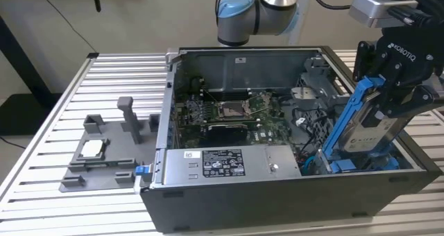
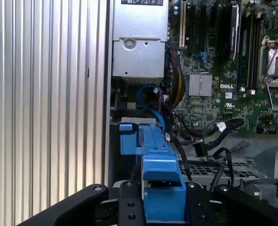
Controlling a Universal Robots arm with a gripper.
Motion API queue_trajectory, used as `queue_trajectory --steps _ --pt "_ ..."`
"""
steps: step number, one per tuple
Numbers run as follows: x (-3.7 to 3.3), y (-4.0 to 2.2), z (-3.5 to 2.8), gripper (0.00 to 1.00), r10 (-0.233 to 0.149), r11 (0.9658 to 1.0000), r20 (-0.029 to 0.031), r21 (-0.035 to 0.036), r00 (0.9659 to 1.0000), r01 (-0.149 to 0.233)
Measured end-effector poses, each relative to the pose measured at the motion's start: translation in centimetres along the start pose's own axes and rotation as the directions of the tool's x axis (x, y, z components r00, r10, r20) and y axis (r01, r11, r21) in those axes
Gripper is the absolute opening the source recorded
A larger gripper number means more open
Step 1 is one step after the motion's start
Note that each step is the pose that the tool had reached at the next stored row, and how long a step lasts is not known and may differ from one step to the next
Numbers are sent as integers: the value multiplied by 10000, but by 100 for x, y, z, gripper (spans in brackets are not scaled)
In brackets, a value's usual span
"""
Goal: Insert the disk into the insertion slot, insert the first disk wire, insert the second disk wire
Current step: 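Insert the disk into the insertion slot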
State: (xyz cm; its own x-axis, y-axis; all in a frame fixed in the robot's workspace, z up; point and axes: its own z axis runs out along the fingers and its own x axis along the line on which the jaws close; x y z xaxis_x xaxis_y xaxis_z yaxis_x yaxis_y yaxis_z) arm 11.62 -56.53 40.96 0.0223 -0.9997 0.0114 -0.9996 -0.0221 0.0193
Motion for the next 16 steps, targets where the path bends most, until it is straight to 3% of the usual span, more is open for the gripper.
queue_trajectory --steps 16 --pt "-4 -5 278 32 59 10000 0 -34 10000 -59"
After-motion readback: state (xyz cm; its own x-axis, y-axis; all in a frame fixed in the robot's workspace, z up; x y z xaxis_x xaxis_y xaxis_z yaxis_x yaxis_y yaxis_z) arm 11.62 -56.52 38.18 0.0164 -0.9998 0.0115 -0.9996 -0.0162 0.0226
